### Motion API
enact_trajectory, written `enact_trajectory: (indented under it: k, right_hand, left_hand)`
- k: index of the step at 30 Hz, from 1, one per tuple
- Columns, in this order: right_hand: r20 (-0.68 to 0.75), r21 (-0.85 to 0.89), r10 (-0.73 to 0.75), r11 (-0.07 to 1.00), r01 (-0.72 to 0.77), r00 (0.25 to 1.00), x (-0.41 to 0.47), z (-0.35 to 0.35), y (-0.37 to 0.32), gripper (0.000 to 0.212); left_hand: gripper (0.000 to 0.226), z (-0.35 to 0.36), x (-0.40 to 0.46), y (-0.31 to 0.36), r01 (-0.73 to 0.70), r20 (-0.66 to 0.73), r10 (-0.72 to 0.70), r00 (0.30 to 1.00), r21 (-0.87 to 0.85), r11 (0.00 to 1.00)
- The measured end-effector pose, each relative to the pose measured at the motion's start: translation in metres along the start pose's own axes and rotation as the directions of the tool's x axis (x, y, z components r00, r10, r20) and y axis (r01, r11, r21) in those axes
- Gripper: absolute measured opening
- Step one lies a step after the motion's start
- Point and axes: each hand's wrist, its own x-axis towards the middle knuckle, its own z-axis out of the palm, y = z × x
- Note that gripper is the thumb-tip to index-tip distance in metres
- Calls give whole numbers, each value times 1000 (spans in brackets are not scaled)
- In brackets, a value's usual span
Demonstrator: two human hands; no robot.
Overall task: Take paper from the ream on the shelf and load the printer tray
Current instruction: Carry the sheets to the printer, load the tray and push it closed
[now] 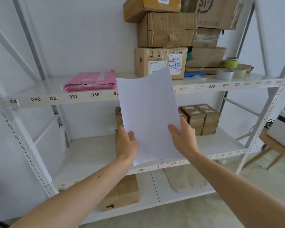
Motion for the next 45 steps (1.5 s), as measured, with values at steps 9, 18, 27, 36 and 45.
enact_trajectory:
  k: [9, 18, 27, 36, 45]
  right_hand:
    - [-192, -17, 74, 997, -79, 978, 42, -64, 67, 7]
    - [-413, -96, 127, 979, -181, 902, 81, -128, 125, 11]
    - [-587, -127, 179, 943, -308, 790, 95, -205, 205, 13]
    - [-647, -146, 200, 915, -377, 736, 113, -313, 294, 9]
    - [-647, -196, 166, 907, -373, 744, 145, -432, 360, 8]
  left_hand:
    - [16, 112, 31, 27, -171, 223, 192, 956, -107, 979]
    - [12, 227, 58, 64, -222, 413, 292, 863, -210, 952]
    - [23, 346, 43, 95, -162, 622, 314, 717, -290, 943]
    - [19, 480, 1, 141, 1, 711, 210, 671, -285, 958]
    - [22, 612, -44, 200, 3, 760, 161, 630, -209, 978]
